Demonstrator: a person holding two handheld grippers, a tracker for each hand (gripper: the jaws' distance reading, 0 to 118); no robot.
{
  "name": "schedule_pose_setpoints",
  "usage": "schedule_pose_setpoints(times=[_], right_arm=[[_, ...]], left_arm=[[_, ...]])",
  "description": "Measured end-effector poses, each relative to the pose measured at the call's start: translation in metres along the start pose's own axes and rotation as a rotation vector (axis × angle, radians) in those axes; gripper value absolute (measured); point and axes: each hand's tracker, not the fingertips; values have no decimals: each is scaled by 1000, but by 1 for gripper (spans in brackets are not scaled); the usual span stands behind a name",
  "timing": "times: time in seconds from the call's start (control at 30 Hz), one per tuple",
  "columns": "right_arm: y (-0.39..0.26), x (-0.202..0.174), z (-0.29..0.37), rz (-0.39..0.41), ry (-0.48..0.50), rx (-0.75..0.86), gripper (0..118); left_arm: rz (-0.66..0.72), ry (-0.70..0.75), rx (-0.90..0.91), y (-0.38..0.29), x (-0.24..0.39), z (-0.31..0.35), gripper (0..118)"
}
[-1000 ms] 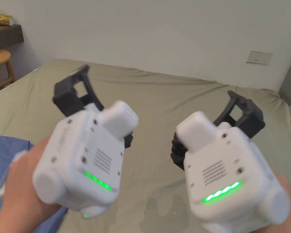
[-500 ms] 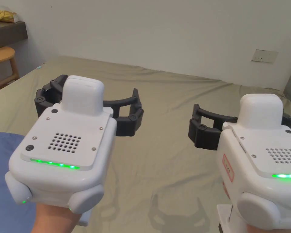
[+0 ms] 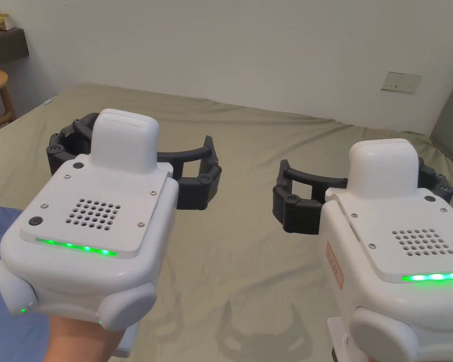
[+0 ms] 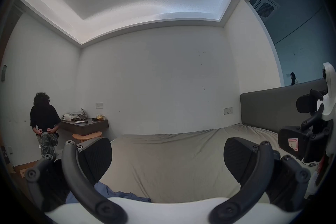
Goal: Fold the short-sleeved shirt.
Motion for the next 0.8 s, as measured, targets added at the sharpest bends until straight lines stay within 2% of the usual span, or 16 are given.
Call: schedule_pose_setpoints(times=[0.07,0.1,0.13,0.2,0.23,0.27,0.37,0.57,0.8], right_arm=[[0,3,0,-18,8,-4,117],[0,4,0,-22,11,-4,112],[0,5,1,-24,20,-7,97],[-1,6,2,-24,31,-5,12],[-2,5,1,-15,20,-7,1],[-5,6,-1,18,-34,-13,1],[-10,9,-1,7,28,-41,1],[-19,14,-1,-5,-8,-49,1],[-17,4,-5,-1,17,-38,1]], left_arm=[[-7,-8,-6,2,2,0,117],[-12,-17,-12,2,3,-1,113],[-16,-26,-14,2,4,-1,104],[-26,-34,-15,3,8,0,47],[-34,-31,-14,3,10,0,18],[-45,-27,-22,3,11,-2,0],[-44,-42,-37,2,12,-4,0],[-60,-55,-53,-2,14,-3,0],[-52,-22,-72,-4,1,-3,0]])
